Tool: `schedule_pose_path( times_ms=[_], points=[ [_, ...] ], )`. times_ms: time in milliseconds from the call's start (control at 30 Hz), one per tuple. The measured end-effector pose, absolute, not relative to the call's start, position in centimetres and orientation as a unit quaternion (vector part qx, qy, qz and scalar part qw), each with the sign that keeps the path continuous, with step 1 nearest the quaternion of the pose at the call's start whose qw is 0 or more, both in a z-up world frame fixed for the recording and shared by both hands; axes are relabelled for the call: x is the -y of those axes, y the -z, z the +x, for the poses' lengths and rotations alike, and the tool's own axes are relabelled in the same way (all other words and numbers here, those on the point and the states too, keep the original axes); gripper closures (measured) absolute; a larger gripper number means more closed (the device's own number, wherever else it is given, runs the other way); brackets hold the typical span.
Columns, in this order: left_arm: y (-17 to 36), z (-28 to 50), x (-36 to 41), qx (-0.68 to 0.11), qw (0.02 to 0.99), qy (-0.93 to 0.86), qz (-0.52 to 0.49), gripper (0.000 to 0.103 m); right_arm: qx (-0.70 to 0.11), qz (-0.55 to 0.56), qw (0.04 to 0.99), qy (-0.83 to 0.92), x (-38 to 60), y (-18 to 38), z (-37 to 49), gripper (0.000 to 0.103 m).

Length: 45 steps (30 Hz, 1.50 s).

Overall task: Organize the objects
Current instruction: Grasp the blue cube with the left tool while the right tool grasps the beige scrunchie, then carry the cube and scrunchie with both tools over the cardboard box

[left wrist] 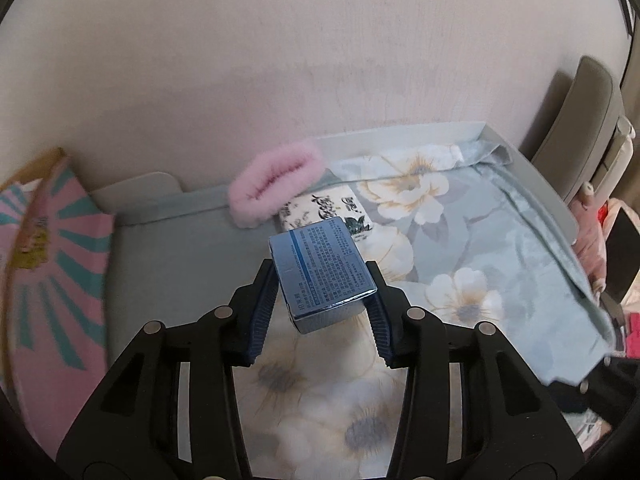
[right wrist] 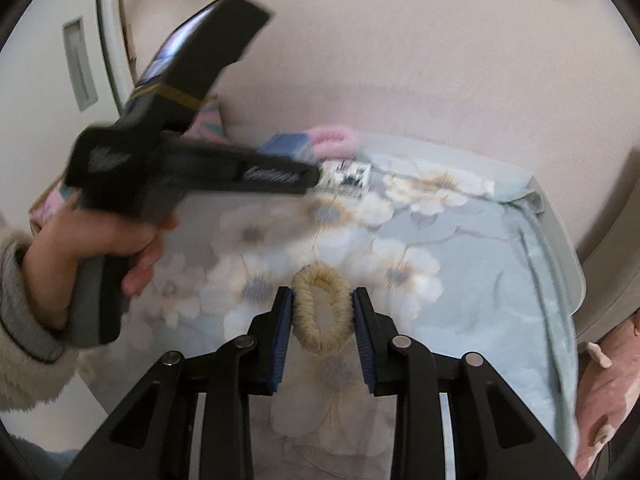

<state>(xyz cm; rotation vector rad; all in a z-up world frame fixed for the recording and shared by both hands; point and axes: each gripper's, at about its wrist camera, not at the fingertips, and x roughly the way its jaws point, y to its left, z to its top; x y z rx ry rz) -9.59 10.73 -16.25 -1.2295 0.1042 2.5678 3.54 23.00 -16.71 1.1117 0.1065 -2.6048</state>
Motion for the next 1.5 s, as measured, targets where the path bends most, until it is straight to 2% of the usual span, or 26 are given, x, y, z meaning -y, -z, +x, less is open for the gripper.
schedule_pose_path(
  times_ms=[333,600,1067,1500],
  points=[
    [8.7,-6.8,-8.0,-0.018,0.131,-0.897,-0.421,0.063,-0.011,0.370,0.110,0.922,-23.4,8.2,1.4,0.075],
    [3.9,-4.7,-6.2,-0.010,0.118,-0.905,-0.409,0.063,-0.003,0.351,0.074,0.934,-23.2,3.8,-0.2,0.075],
    [2.1,-3.6,-2.0,0.015,0.091,-0.915,-0.392,0.063,0.001,0.349,0.067,0.935,-21.4,1.9,-1.0,0.075],
    [1.8,-1.3,5.2,0.053,0.008,-0.920,-0.389,0.063,-0.030,0.346,0.178,0.921,-12.9,1.1,-2.8,0.075]
  ],
)
